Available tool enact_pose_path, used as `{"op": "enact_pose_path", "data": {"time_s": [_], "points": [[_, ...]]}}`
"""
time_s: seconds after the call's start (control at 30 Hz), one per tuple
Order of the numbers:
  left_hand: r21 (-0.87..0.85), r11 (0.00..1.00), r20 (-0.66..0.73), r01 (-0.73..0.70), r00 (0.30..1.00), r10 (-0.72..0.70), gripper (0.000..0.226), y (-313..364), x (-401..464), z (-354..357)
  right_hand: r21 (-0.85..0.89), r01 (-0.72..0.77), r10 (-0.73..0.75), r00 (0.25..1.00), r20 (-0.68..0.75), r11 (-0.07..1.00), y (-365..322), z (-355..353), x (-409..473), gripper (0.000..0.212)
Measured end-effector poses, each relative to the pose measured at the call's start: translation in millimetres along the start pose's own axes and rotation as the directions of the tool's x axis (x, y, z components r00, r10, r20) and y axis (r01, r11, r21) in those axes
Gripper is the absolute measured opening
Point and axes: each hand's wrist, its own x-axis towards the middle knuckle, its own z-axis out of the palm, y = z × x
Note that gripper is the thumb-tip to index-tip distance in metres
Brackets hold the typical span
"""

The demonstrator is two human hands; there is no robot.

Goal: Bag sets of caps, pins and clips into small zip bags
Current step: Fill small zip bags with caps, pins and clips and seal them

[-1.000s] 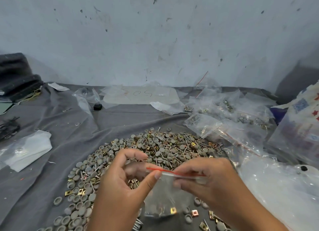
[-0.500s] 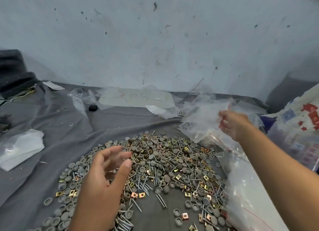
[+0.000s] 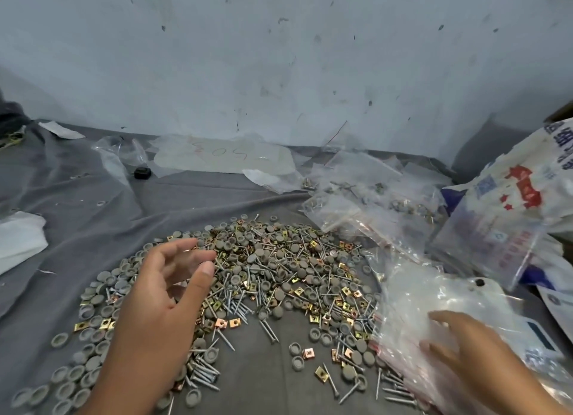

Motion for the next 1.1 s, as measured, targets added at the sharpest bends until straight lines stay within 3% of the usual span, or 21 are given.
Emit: {"op": "enact_pose_path", "data": {"time_s": [0.07, 0.13, 0.2, 0.4, 0.57, 0.7, 0.8, 0.87, 0.93, 1.03, 1.1], "points": [[0.004, 1.000, 0.011, 0.001, 1.000, -0.001, 0.027, 1.3, -1.3, 1.0, 0.112, 0.033, -0.018, 0.991, -0.130, 0.993, 0.1, 1.2, -2.4, 0.017], [0.003, 1.000, 0.018, -0.001, 1.000, 0.001, 0.028, 1.9, -2.3, 1.4, 0.220, 0.061, -0.004, 0.968, -0.251, 0.974, 0.2, -2.9, 0.0, 0.021], [-0.005, 1.000, 0.028, -0.005, 1.000, 0.005, 0.032, 1.8, -2.4, 1.8, 0.293, 0.085, 0.011, 0.950, -0.312, 0.952, -5.8, -14.0, 0.1, 0.010], [0.003, 1.000, 0.064, 0.002, 0.998, -0.002, 0.038, 0.2, -1.5, 5.3, 0.465, 0.178, 0.031, 0.913, -0.407, 0.867, -26.4, -46.9, 5.7, 0.026], [-0.007, 1.000, 0.069, -0.003, 0.998, 0.003, 0.038, -0.8, -1.0, 10.1, 0.719, 0.348, 0.020, 0.893, -0.449, 0.602, -72.6, -83.0, -1.8, 0.034], [0.011, 0.999, 0.117, -0.036, 0.993, 0.034, 0.030, -2.1, -3.9, 17.1, 0.902, 0.339, -0.063, 0.940, -0.334, 0.267, -118.4, -96.0, -9.0, 0.031], [-0.146, 0.988, 0.255, 0.048, 0.967, -0.009, 0.048, -0.8, -5.1, 21.3, 0.992, 0.123, -0.267, 0.957, -0.113, 0.019, -151.6, -91.9, -15.0, 0.034], [-0.336, 0.918, 0.363, 0.211, 0.928, -0.081, 0.071, 1.6, -4.8, 23.6, 0.999, -0.041, -0.418, 0.908, 0.024, -0.032, -172.1, -80.9, -20.7, 0.032], [-0.435, 0.833, 0.425, 0.343, 0.893, -0.146, 0.076, 4.2, -3.7, 23.6, 0.981, -0.174, -0.470, 0.875, 0.113, -0.088, -187.1, -64.8, -22.3, 0.032], [-0.511, 0.786, 0.289, 0.348, 0.931, -0.224, 0.045, 4.7, -1.5, 20.4, 0.928, -0.333, -0.517, 0.831, 0.206, -0.165, -195.4, -39.3, -20.5, 0.041], [-0.597, 0.726, 0.170, 0.341, 0.938, -0.301, 0.031, 3.3, 2.5, 18.8, 0.929, -0.355, -0.608, 0.762, 0.223, -0.104, -194.1, -26.2, -24.3, 0.045]]}}
